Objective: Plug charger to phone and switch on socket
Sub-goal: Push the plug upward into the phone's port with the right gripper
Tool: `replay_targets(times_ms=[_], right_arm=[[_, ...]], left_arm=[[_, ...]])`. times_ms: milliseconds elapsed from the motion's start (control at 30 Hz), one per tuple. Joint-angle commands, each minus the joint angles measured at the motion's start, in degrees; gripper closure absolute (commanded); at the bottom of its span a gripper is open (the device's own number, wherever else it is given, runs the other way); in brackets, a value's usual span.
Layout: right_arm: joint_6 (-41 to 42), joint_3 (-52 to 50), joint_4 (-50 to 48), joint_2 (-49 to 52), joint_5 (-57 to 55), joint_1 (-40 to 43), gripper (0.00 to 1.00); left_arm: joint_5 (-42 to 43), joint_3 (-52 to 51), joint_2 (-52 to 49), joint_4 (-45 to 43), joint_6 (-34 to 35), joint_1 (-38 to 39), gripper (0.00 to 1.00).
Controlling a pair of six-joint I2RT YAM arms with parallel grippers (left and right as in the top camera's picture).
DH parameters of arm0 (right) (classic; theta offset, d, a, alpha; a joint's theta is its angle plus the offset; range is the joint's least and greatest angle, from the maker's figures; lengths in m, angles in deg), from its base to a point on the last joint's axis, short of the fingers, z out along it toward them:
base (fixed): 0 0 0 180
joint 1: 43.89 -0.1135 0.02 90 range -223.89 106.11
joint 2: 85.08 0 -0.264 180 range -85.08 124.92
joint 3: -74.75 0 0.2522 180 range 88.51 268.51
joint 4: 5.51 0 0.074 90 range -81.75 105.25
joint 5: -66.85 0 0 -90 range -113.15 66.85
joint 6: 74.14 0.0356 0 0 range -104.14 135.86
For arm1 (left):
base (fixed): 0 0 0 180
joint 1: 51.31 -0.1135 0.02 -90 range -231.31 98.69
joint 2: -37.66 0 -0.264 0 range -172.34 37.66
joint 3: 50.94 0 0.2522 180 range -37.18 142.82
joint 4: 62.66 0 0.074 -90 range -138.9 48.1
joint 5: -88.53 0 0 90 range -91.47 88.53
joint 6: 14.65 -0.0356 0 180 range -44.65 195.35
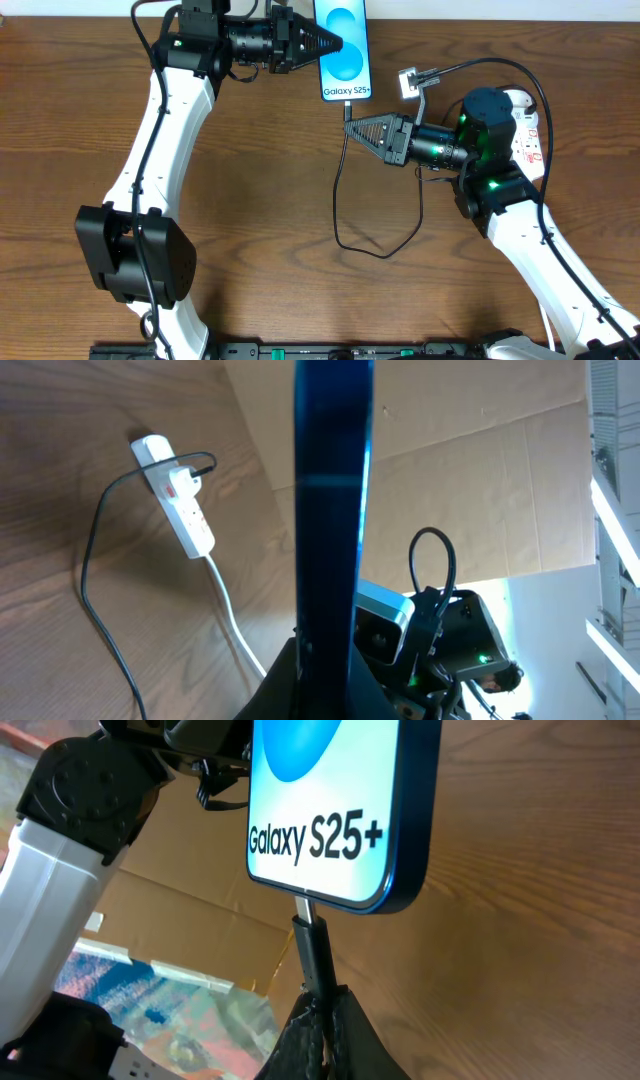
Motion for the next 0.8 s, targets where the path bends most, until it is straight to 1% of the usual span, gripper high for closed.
replay_targets(times_ms=[0,767], right_arm=[[1.27,0.22,-0.37,-0.42,-1.49,-0.55,0.99],[1.46,0.22,-0.35,-0.42,-0.63,-0.44,0.99]], left_arm=[[3.74,0.72,1.55,-0.28,-0.17,0.09,0.93],[3.72,0.72,1.55,-0.24,-2.80,1.18,0.93]])
